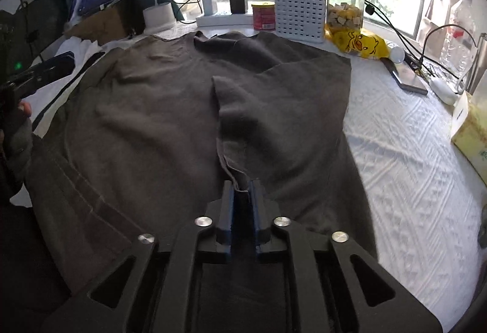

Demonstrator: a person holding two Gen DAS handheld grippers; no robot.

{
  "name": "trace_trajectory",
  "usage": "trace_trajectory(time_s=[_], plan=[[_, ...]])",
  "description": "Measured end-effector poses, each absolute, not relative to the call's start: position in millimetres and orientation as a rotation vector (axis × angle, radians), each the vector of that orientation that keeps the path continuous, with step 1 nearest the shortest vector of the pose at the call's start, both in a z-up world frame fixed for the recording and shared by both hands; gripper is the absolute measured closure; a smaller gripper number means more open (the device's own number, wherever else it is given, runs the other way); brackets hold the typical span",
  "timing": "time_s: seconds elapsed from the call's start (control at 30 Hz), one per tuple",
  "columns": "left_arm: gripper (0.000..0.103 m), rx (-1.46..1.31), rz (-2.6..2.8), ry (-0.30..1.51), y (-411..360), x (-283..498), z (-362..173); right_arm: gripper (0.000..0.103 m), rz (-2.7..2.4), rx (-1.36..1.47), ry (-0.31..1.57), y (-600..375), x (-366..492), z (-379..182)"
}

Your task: Fold small clothes

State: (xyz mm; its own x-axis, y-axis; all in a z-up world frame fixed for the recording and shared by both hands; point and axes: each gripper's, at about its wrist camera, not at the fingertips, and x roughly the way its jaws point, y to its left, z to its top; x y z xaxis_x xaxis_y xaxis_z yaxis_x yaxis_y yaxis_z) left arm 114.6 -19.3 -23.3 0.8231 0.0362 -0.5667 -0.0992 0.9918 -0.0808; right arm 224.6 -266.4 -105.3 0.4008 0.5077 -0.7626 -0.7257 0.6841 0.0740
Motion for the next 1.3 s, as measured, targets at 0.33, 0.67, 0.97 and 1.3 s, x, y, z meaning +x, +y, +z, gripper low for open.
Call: trace_trajectory(time_s=[0.33, 0.67, 0.97, 1.3], plan=[[0.001, -0.146, 0.097, 0.604, 6.1, 103.8, -26.7, 0.065, 0.797, -0.333, 0.845, -245.9, 203.5, -94.2], [0.001, -0.193, 0.182, 0.602, 59.7, 89.7, -28.1, 0.065, 0.804, -0.321, 0.835, -208.9, 208.8, -82.0], [0.006, -0.246, 0.222, 0.581, 112.8, 86.6, -27.8, 0.065, 0.811, -0.32, 0.826, -178.7, 213.8, -72.2], [0.042, -0.321, 0.126, 0.593, 166.3, 119.5, -37.0, 0.065, 0.806, -0.334, 0.813, -146.4, 226.8, -62.5]])
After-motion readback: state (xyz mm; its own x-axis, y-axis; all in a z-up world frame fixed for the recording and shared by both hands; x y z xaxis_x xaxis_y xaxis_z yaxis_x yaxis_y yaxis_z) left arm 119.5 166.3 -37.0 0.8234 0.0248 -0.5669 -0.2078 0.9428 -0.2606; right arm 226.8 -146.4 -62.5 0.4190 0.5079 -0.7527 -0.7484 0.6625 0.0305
